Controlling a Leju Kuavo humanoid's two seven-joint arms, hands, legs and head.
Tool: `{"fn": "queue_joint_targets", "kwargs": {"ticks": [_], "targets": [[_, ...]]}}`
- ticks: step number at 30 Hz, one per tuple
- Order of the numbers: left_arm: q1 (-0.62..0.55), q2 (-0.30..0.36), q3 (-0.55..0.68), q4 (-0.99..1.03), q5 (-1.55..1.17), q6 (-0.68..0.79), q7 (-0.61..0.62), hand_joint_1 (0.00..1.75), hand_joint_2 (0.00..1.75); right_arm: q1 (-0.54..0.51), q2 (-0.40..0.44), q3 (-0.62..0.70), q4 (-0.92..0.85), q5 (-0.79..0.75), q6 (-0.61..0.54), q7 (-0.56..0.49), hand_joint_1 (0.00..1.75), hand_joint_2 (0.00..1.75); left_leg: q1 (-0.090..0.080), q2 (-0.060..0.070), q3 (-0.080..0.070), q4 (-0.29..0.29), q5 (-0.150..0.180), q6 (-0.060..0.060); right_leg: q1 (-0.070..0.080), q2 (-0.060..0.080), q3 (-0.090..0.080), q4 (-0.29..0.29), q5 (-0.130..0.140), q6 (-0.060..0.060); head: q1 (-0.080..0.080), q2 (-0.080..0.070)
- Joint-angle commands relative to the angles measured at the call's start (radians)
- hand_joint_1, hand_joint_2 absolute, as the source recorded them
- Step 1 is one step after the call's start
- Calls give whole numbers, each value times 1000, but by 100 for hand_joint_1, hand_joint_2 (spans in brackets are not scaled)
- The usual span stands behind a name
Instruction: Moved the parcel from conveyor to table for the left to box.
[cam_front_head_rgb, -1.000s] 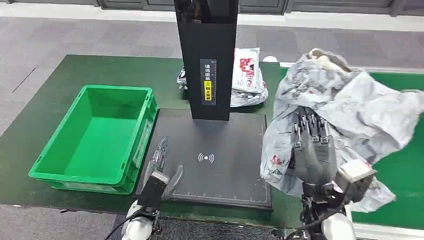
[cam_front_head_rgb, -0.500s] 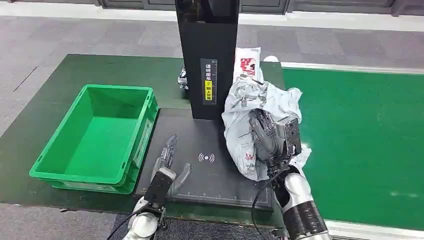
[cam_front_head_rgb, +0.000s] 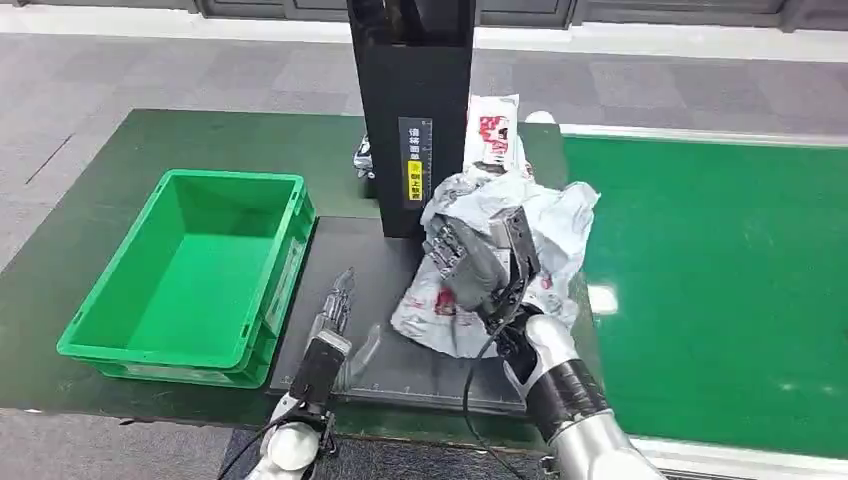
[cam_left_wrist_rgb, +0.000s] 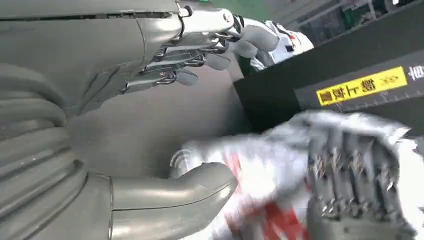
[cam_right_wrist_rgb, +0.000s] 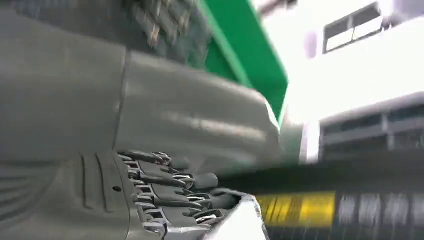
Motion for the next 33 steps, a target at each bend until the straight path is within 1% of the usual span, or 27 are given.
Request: {"fn": "queue_joint_targets", "kwargs": {"ticks": [1,3,4,5,6,8,9,10,14,16,18,19,20,22,24,26,28,30,31,33], "targets": [[7,41,84,12,15,52,-2,0,175,-41,9,355,-73,-119,139,62,0,0,0,4,1,-1,0,0,0,6,-1,-1,1,0,0,0],[12,46,109,1,10,62,-3,0,175,-27,5,433,-111,-157,155,83,0,0,1,4,2,-3,0,0,0,7,1,-3,2,0,0,0],[12,49,119,-5,9,68,-4,0,175,-24,8,471,-123,-179,165,99,0,0,0,3,1,-1,0,0,0,5,-1,-1,0,0,0,0],[10,50,123,-7,9,66,-4,0,175,-23,8,485,-131,-189,153,105,0,0,1,3,3,-4,0,1,1,7,1,-4,2,0,0,0],[9,48,125,-7,9,65,-5,0,175,-23,8,497,-137,-199,141,110,0,0,0,2,0,-1,0,0,0,4,-1,-1,0,0,0,0],[6,46,124,-5,7,66,-2,0,175,-32,-1,512,-137,-218,134,109,0,0,0,2,1,-3,1,1,0,5,0,-3,2,0,0,0],[4,44,128,-4,5,73,0,0,175,-41,-2,532,-131,-239,159,113,0,0,0,1,0,-1,0,1,0,3,-1,-1,1,0,0,0],[3,46,131,-9,4,77,1,0,175,-43,4,558,-136,-265,175,126,0,0,0,1,0,-2,1,1,0,4,0,-2,1,0,0,0],[5,46,134,-16,-1,85,8,0,175,-36,9,631,-162,-336,166,156,0,0,1,1,0,-2,1,1,0,4,-1,-2,1,0,0,0],[4,46,130,-11,-3,90,10,0,175,-45,3,675,-157,-363,117,165,0,0,1,2,1,-3,1,1,0,5,0,-4,2,0,0,0],[2,47,130,-8,-2,96,13,0,175,-60,0,690,-117,-374,82,182,0,0,0,1,2,-5,2,1,0,5,2,-5,2,0,0,0],[-1,48,130,-3,0,99,17,0,175,-83,-7,713,-73,-358,37,197,0,0,0,-1,0,-2,1,0,0,1,0,-2,0,0,0,0],[0,48,131,-3,1,98,20,0,175,-94,-13,718,-41,-333,6,189,0,0,1,-1,2,-5,2,1,0,3,2,-5,2,0,0,0],[0,47,128,5,2,95,23,0,175,-89,-34,691,14,-342,13,164,0,0,0,0,1,-2,0,1,0,1,1,-2,1,0,0,0],[-1,47,127,11,3,96,23,0,175,-90,-37,687,38,-329,26,137,0,0,1,-2,2,-4,2,1,0,1,3,-4,2,0,0,0],[-1,47,127,11,3,96,23,0,175,-90,-37,687,38,-329,26,137,0,0,0,-2,0,-1,1,1,0,-1,1,-2,0,0,0,0],[2,47,122,14,-4,104,29,0,175,-57,-45,637,22,-335,-8,138,0,0,0,-2,1,-3,1,1,0,0,2,-3,1,0,0,0],[3,42,126,22,-15,120,31,0,175,-13,-74,572,-3,-338,-23,101,0,0,1,-2,2,-4,2,1,0,0,3,-5,2,0,0,0],[3,39,129,20,-14,117,32,175,175,2,-84,548,-18,-333,-22,93,0,0,0,-4,2,-4,2,1,0,-1,3,-5,1,0,0,0],[10,30,137,10,-24,124,39,175,175,43,-99,479,-58,-320,-41,83,0,0,0,-6,2,-3,2,1,0,-4,3,-4,0,0,0,0]]}}
